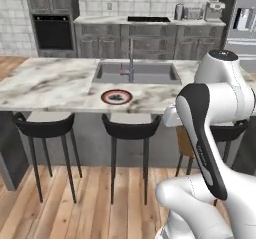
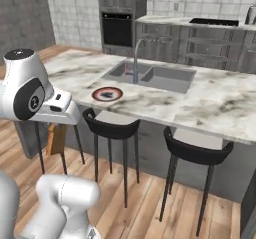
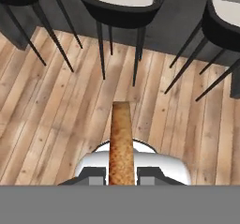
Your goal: Start the toaster. Once the lever pops up, take the bread to the plate on the dining counter.
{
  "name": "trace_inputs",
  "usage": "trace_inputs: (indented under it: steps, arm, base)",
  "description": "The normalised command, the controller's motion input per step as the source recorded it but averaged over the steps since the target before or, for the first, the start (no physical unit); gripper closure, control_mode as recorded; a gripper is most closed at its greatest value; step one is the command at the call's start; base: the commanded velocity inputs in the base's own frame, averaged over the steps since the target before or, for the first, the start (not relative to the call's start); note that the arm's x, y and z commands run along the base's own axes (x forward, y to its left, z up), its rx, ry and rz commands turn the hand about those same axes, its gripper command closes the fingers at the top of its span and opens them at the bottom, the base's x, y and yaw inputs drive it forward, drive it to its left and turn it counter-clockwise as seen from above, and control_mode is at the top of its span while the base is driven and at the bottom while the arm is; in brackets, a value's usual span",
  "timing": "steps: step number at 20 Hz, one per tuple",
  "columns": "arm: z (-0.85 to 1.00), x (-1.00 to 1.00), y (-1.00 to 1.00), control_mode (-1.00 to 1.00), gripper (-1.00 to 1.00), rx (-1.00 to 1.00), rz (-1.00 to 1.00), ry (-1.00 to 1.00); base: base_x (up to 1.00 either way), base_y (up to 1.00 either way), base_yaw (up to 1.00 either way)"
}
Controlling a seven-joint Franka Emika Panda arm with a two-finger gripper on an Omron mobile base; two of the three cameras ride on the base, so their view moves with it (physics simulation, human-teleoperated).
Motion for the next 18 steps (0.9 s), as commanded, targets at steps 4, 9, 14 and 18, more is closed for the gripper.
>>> trace_inputs:
  steps: [4, 9, 14, 18]
  arm:
    - [0.00, 0.00, 0.00, 1.00, 1.00, 0.00, 0.00, 0.00]
    - [0.00, 0.00, 0.00, 1.00, 1.00, 0.00, 0.00, 0.00]
    - [0.00, 0.00, 0.00, 1.00, 1.00, 0.00, 0.00, 0.00]
    - [0.00, 0.00, 0.00, 1.00, 1.00, 0.00, 0.00, 0.00]
  base:
    - [0.37, 1.00, -0.45]
    - [0.17, 0.89, -0.34]
    - [0.27, 0.70, -0.29]
    - [0.38, 0.25, -0.20]
